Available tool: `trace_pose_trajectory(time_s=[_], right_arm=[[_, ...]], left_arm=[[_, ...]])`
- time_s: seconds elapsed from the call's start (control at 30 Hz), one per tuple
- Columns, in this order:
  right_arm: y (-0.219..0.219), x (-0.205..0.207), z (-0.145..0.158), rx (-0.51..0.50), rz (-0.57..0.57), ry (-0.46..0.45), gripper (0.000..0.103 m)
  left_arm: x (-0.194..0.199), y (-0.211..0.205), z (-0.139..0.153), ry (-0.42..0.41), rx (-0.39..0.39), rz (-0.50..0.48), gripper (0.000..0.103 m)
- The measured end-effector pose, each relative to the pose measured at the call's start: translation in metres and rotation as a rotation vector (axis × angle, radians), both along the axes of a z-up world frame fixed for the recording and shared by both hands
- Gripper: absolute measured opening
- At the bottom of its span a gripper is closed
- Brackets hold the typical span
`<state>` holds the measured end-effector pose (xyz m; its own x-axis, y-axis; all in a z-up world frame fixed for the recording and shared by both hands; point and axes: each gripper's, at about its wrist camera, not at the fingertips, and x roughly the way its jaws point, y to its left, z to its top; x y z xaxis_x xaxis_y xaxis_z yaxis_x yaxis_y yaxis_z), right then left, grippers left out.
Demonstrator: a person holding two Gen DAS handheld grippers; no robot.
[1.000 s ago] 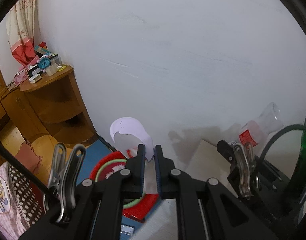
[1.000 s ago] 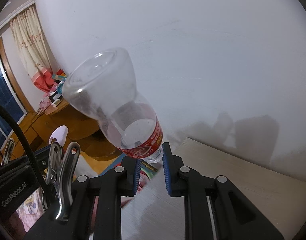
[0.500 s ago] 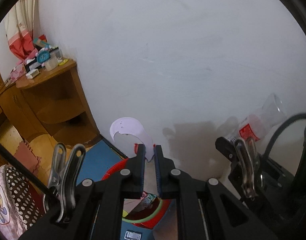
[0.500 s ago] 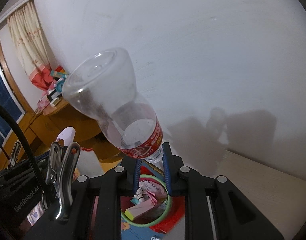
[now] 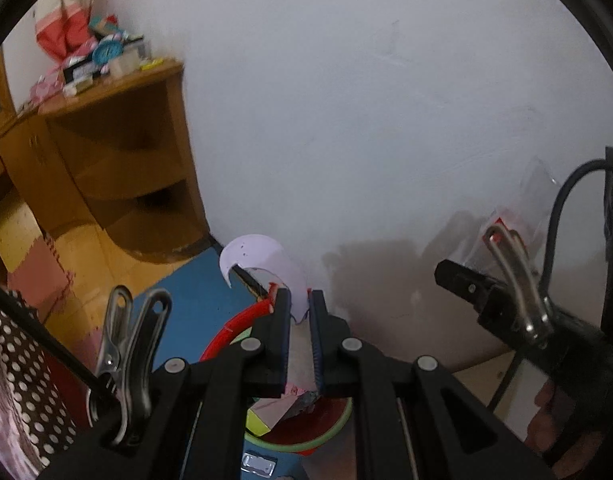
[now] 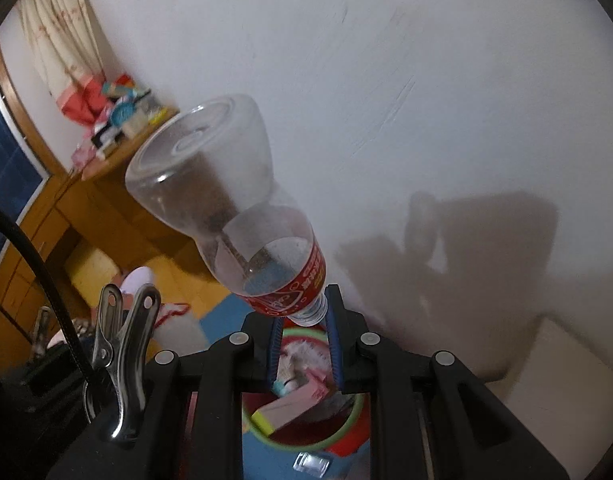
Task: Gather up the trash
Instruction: 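Carry the sock and bottle with both tools over the red bucket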
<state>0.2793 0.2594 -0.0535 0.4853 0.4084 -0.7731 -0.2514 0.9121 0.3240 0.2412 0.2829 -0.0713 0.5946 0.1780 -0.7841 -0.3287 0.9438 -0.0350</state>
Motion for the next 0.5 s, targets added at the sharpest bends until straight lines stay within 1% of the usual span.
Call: trace_pose_trajectory(time_s=[0.07,0.1,0.23,0.33,0.5], right_arm=[[0.0,0.003,-0.016,0.045,-0.011,0.068,0.02],[0.001,0.003,-0.021,0.05,-0.012,0.088,0.02],[0.009,0.001,-0.043,0.002,-0.011,0.157,0.02],[0.007,0.001,-0.067,0.01,-0.042,0.244,0.02],[0.002,0.001,-0.111,0.02,-0.077,0.346,0.02]], left_arm=[[0.002,0.012,-0.011,0.007,-0.022,0.014,0.009],[0.003,0.018,-0.017,0.013,-0.032,0.021,0.009],[0.006,0.038,-0.035,0.019,-0.083,0.028,0.009],[0.007,0.044,-0.056,0.035,-0.108,0.015,0.009],[0.011,0.053,-0.098,0.072,-0.128,-0.011,0.009]])
